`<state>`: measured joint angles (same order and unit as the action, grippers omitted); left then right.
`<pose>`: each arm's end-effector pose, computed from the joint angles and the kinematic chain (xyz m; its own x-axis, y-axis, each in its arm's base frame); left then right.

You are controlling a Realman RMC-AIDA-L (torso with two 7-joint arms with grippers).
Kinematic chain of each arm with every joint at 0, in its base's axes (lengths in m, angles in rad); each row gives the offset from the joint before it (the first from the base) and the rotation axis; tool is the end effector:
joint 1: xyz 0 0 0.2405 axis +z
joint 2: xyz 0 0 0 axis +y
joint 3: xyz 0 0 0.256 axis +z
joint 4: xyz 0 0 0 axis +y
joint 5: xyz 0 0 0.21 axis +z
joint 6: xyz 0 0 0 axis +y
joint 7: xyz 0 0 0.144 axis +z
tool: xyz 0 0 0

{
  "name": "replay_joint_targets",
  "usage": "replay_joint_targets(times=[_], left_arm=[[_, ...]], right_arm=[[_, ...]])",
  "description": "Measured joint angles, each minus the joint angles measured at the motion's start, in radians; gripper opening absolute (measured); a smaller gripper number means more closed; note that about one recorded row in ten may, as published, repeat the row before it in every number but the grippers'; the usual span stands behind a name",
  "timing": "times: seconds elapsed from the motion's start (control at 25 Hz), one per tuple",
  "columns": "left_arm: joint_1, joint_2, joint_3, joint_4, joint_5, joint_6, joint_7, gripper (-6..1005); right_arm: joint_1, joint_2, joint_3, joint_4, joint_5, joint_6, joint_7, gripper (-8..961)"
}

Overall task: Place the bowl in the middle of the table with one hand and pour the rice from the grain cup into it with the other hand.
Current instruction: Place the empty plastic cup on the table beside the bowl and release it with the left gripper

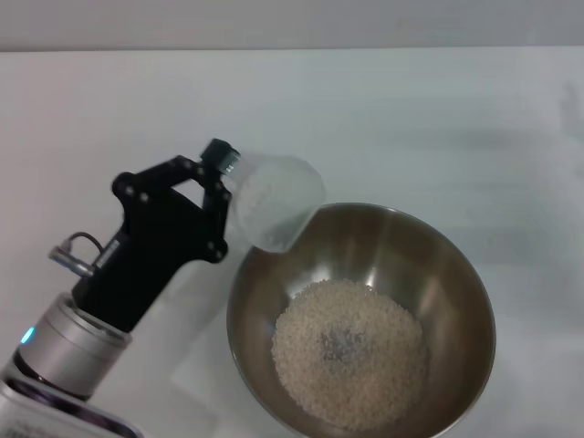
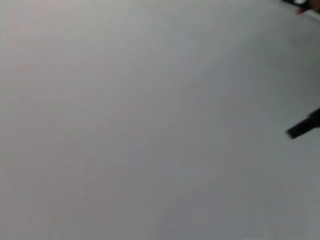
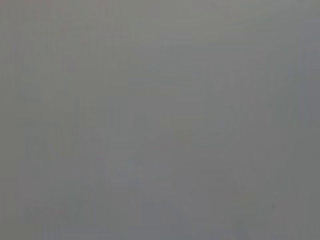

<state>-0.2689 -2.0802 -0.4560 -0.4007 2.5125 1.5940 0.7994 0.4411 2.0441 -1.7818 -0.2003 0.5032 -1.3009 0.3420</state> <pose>-0.2335 0.2290 -0.0696 0.7121 -0.6972 0.0822 -0.0728 -0.1899 -0.9791 0.3186 0.3482 0.0507 0.5332 0.2892 -0.7950 -0.8162 -0.0716 -0.5734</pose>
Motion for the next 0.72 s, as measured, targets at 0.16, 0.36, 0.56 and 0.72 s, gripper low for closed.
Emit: replay_joint_targets(times=[0.16, 0.36, 0.56, 0.72], left_arm=[[0.001, 0.000, -0.001, 0.000, -0.090, -0.005, -0.120, 54], [-0.002, 0.000, -0.001, 0.000, -0.237, -0.057, -0.325, 65], [-0.013, 0.000, -0.002, 0.000, -0.330, -0.173, -0.464, 76], [-0.025, 0.000, -0.006, 0.000, -0.404, -0.273, -0.546, 85]], right_arm=[[-0.003, 0.005, 0.001, -0.001, 0.002, -0.005, 0.000, 433], [-0.005, 0.009, 0.001, -0.002, 0.009, -0.022, 0.001, 433], [-0.004, 0.011, 0.001, -0.006, 0.009, -0.037, 0.001, 433], [0.001, 0.011, 0.001, -0.009, 0.009, -0.037, 0.001, 433]])
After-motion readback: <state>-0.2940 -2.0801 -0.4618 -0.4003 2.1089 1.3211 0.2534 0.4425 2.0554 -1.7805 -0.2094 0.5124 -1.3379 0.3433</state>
